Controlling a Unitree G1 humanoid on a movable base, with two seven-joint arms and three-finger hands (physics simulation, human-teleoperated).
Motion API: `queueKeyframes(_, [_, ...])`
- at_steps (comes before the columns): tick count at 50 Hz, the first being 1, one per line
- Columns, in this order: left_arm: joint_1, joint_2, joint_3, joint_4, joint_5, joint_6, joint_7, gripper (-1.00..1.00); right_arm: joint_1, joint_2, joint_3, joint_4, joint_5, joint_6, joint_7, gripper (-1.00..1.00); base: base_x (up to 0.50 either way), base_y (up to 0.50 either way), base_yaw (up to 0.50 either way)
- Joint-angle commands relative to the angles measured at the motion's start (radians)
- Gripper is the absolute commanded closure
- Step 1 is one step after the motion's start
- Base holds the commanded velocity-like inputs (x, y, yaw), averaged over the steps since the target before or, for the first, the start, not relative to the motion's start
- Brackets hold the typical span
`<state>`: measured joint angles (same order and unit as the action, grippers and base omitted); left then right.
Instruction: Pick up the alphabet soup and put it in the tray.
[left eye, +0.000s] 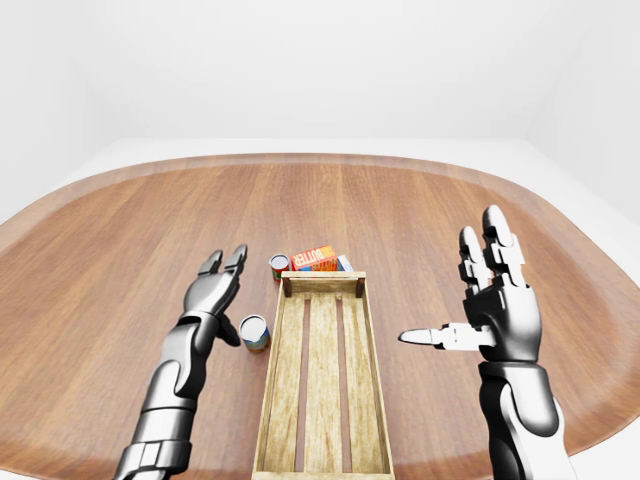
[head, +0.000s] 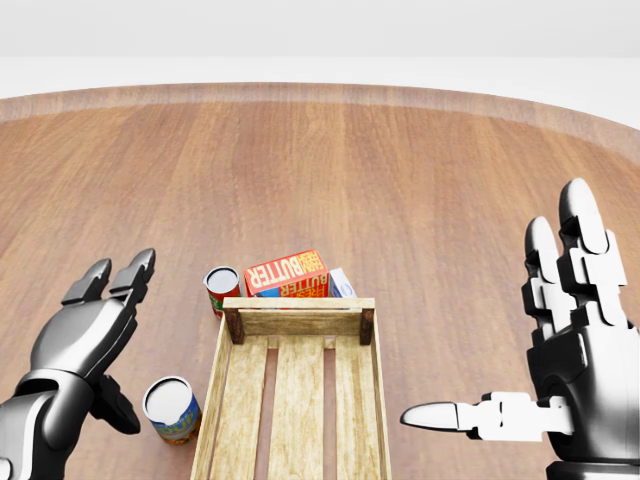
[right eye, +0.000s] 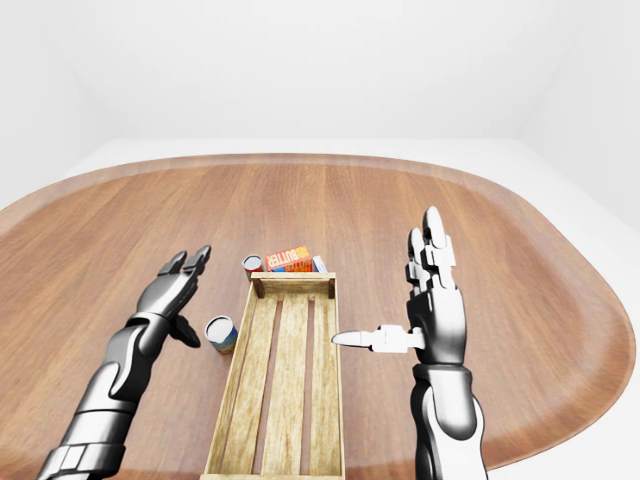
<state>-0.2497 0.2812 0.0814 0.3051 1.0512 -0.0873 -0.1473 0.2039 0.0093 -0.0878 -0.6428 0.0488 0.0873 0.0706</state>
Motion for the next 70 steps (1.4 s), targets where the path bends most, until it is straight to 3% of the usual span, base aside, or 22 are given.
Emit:
queueKeyframes(1, [-0.014,-0.013,-0.015,0.041,-0.030,0.000,-0.040,-1.00,-0.002,0.000,-0.004,0.002,0.002,0.000,-0.001,-1.00,0.00,0.00,0.00])
queueKeyframes(4, [-0.024,-0.013,-0.023,0.075,-0.025,0.000,-0.022,-1.00,-0.001,0.000,-0.006,-0.003,0.004,0.000,-0.001,-1.00,0.00,0.00,0.00])
queueKeyframes(9, [-0.015,-0.025,-0.030,0.096,-0.082,0.000,-0.080,-1.00,0.000,0.001,-0.007,-0.004,0.002,0.000,-0.001,-1.00,0.00,0.00,0.00])
queueKeyframes(26, [-0.062,-0.013,-0.055,0.250,-0.061,0.000,0.002,-1.00,-0.021,-0.009,0.012,0.011,-0.046,0.000,-0.017,-1.00,0.00,0.00,0.00])
queueKeyframes(45, [-0.062,-0.010,-0.054,0.256,-0.068,0.000,0.003,-1.00,-0.023,-0.009,0.028,0.018,-0.059,0.000,-0.005,-1.00,0.00,0.00,0.00])
queueKeyframes(64, [-0.310,-0.011,-0.138,0.811,-0.039,0.000,0.235,-1.00,-0.014,-0.005,0.005,0.009,-0.058,0.000,0.002,-1.00,0.00,0.00,0.00])
queueKeyframes(70, [-0.325,-0.013,-0.146,0.855,-0.046,0.000,0.252,-1.00,-0.011,-0.004,0.004,0.000,-0.057,0.000,0.000,-1.00,0.00,0.00,0.00])
